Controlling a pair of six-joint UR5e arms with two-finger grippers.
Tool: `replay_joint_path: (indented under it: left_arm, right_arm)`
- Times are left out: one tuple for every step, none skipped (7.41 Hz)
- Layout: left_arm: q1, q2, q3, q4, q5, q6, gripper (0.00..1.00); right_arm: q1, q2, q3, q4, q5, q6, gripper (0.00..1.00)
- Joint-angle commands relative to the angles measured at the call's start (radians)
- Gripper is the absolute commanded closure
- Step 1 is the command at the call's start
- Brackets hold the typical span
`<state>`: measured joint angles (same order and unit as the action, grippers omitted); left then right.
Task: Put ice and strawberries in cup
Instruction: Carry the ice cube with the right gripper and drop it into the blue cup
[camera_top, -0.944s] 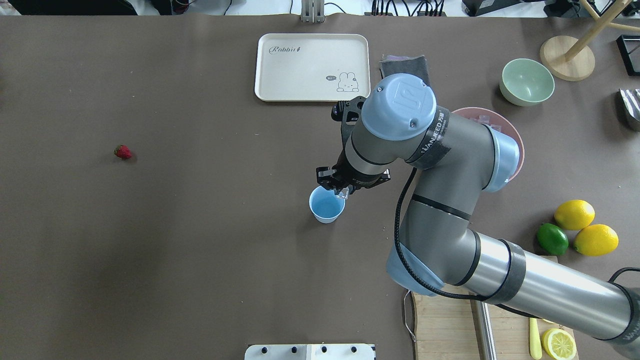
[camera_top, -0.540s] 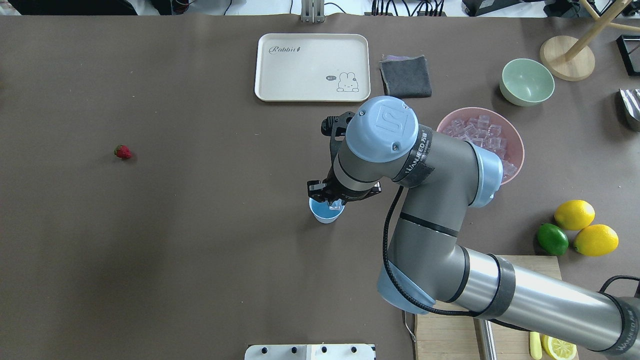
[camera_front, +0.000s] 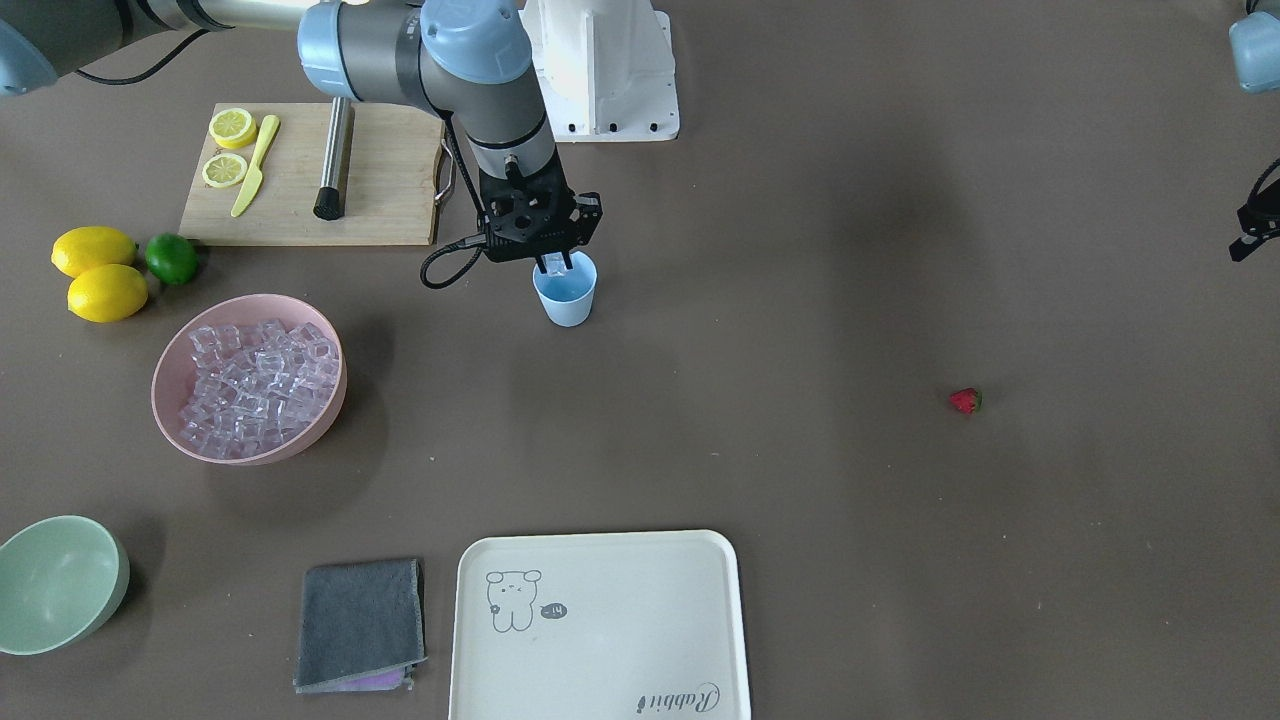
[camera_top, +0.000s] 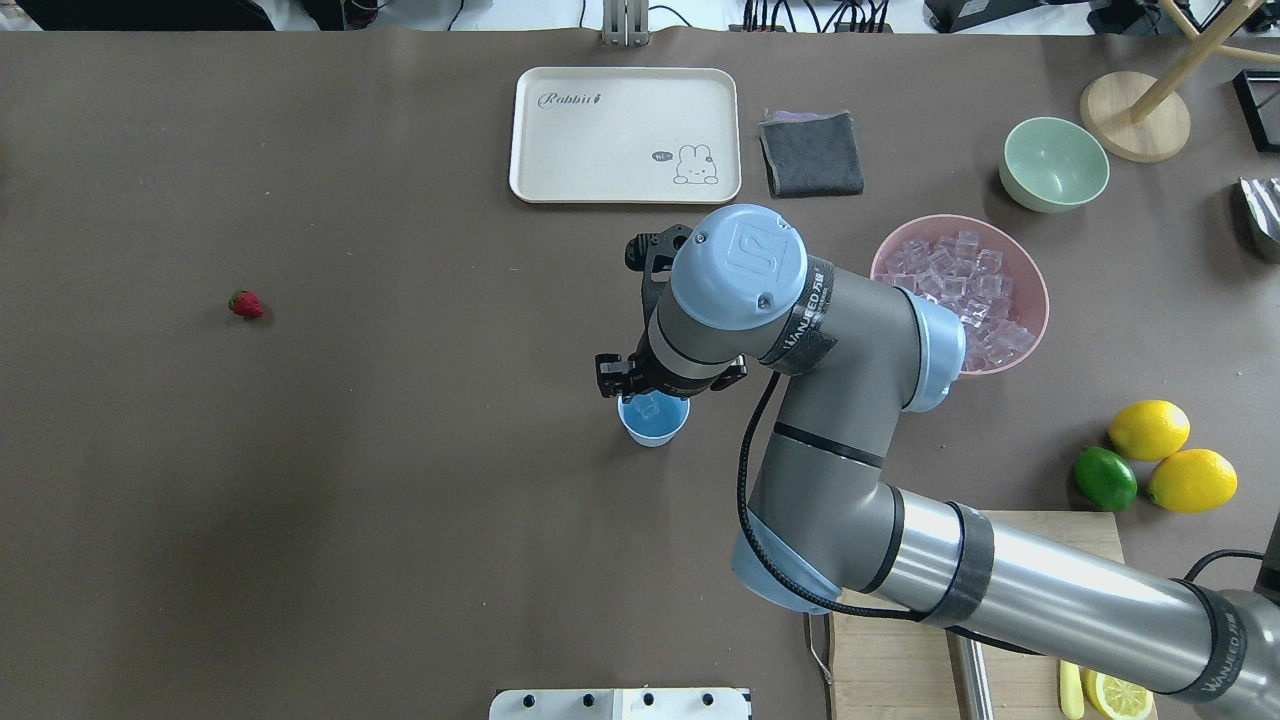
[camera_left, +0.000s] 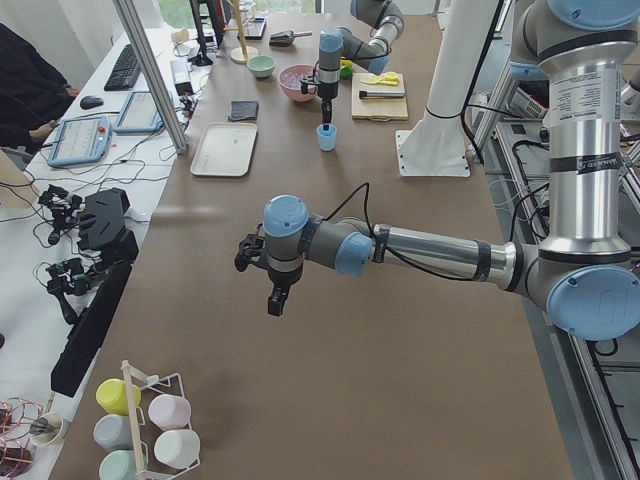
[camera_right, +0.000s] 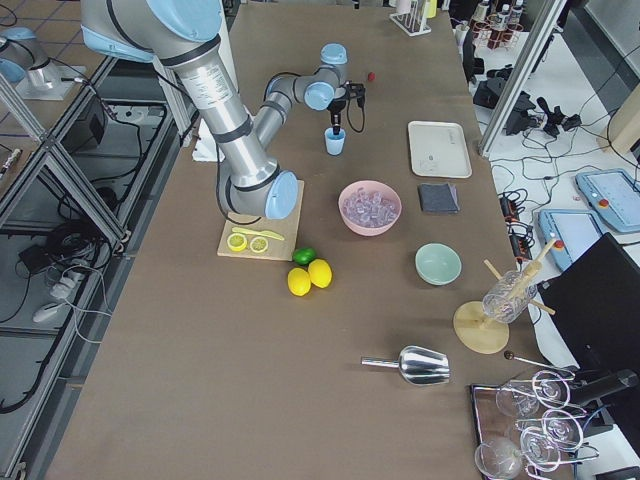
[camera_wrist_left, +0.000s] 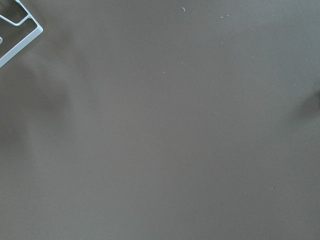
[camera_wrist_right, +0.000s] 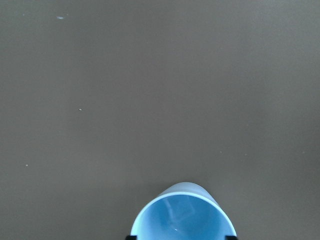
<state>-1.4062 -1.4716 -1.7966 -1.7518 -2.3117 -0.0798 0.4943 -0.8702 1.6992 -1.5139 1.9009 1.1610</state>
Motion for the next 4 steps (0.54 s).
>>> replay_joint_path:
  left_arm:
    - [-0.001, 0.001, 0.0, 0.0, 0.0, 0.0, 0.03]
    - [-0.001, 0.002, 0.002, 0.0, 0.0, 0.0, 0.03]
    - [-0.001, 0.002, 0.003, 0.0, 0.001, 0.0, 0.03]
    - [-0.001, 0.002, 0.008, 0.0, 0.002, 0.0, 0.03]
  right_arm:
    - [0.013, -0.001, 0.016, 0.006, 0.006, -0.02, 0.0]
    - [0.035, -0.015, 0.054, -0.005, 0.012, -0.035, 0.0]
    - [0.065, -0.036, 0.095, -0.005, 0.026, -0.038, 0.0]
    - [0.087, -0.074, 0.155, 0.001, -0.008, -0.035, 0.0]
